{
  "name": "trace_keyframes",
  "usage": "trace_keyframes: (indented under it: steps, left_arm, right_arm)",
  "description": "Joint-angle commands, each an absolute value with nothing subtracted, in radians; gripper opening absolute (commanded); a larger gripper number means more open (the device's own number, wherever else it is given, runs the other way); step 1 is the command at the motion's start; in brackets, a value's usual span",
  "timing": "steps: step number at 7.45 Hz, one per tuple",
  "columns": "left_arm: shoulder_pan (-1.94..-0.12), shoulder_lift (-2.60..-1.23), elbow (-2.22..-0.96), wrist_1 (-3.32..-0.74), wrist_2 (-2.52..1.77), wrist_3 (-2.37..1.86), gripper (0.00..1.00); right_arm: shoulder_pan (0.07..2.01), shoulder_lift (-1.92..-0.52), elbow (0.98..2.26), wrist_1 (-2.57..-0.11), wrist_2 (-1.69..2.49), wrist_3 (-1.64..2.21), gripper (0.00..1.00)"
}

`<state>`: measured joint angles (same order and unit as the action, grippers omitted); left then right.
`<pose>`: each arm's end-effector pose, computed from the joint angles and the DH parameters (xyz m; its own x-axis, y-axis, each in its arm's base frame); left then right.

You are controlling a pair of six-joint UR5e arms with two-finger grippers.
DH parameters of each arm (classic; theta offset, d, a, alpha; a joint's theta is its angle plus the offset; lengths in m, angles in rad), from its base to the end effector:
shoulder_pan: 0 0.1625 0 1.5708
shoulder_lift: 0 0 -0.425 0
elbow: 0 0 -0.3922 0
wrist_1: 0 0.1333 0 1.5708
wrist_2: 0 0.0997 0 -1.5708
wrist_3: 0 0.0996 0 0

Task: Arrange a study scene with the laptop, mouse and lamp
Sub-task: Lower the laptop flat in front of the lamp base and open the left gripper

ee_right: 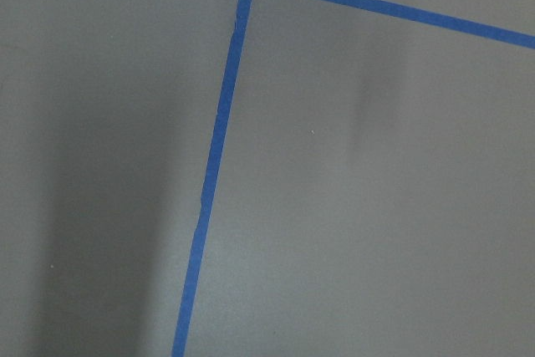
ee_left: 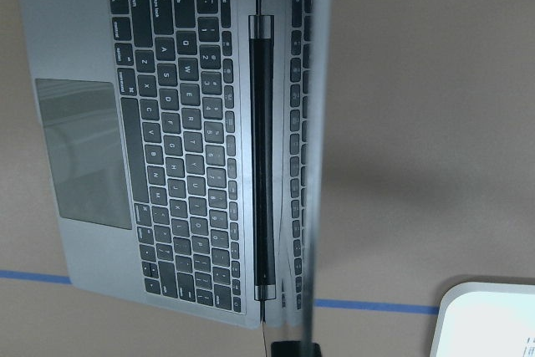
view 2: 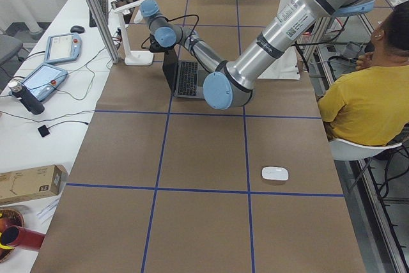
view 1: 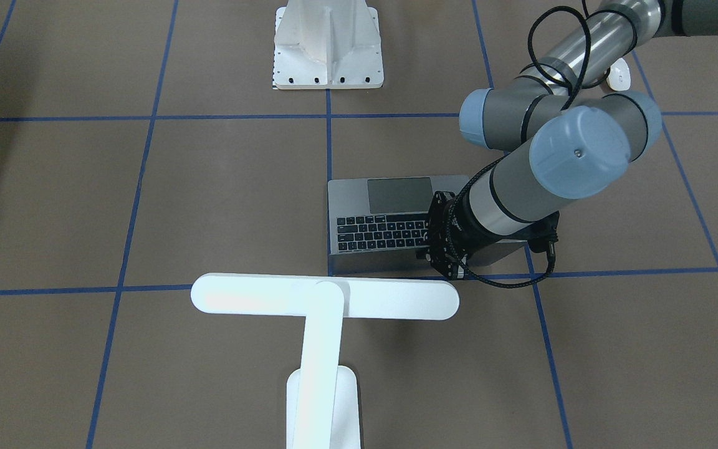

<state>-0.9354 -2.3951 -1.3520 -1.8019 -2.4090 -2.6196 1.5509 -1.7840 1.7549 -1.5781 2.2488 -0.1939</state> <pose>0.3979 -0.6394 0.1985 0.0156 -0.9980 0.0616 0.4498 -0.0480 -0.8919 0.0629 -0.4002 0.6704 0.7607 -0.1853 0.6221 0.1696 0.9818 0.0851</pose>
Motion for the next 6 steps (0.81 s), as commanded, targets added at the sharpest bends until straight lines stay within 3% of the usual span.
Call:
trace_keyframes:
  steps: [1, 2, 6]
  left_arm:
    - [-0.934, -2.395, -1.348, -1.805, -2.407, -2.615, 0.82]
    - [-0.934, -2.395, -1.35, -1.819, -2.407, -2.612, 1.0]
    - [-1.005, -2.349, -1.483, -1.818, -2.424, -2.57, 1.0]
  right_arm:
    - [1.549, -1.784, 1.755, -1.578, 2.249, -0.193, 1.0]
    - [1.551, -1.784, 1.755, -1.577, 2.249, -0.193, 1.0]
    - [1.551, -1.781, 1.759, -1.53, 2.243, -0.195, 1.0]
